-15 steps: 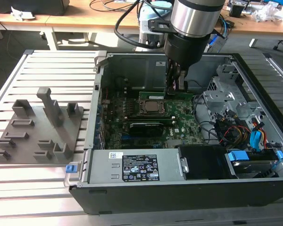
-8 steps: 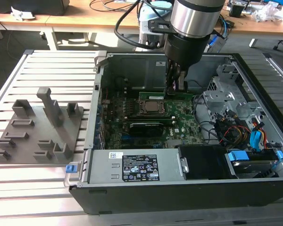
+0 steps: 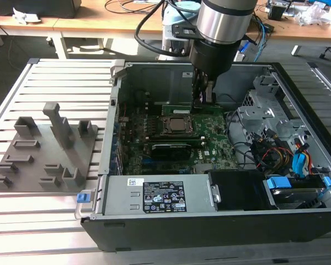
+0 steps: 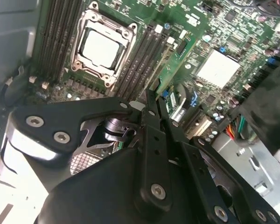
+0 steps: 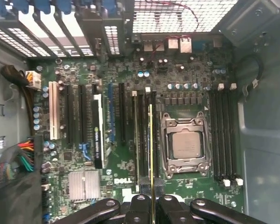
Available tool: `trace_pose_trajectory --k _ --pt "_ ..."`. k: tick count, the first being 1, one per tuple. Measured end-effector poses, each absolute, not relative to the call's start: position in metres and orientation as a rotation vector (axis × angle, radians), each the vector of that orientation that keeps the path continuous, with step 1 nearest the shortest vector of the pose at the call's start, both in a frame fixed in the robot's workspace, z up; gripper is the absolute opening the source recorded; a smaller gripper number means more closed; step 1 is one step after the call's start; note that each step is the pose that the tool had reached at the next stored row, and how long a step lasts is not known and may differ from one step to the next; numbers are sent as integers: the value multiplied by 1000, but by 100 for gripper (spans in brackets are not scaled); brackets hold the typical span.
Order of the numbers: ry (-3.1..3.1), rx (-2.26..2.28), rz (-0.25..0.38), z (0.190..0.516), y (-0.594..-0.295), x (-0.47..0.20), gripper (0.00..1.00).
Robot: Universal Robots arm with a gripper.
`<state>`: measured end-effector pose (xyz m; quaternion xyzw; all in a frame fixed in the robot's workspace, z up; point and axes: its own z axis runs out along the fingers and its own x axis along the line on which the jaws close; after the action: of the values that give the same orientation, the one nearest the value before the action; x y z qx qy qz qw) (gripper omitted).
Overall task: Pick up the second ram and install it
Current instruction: 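Insert the second ram into the second slot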
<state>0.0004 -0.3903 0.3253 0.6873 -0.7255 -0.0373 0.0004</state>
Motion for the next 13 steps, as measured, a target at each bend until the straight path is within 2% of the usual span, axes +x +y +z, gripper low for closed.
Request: trace_pose_trajectory --k 13 --pt "-2279 2159 -117 294 -377 0 14"
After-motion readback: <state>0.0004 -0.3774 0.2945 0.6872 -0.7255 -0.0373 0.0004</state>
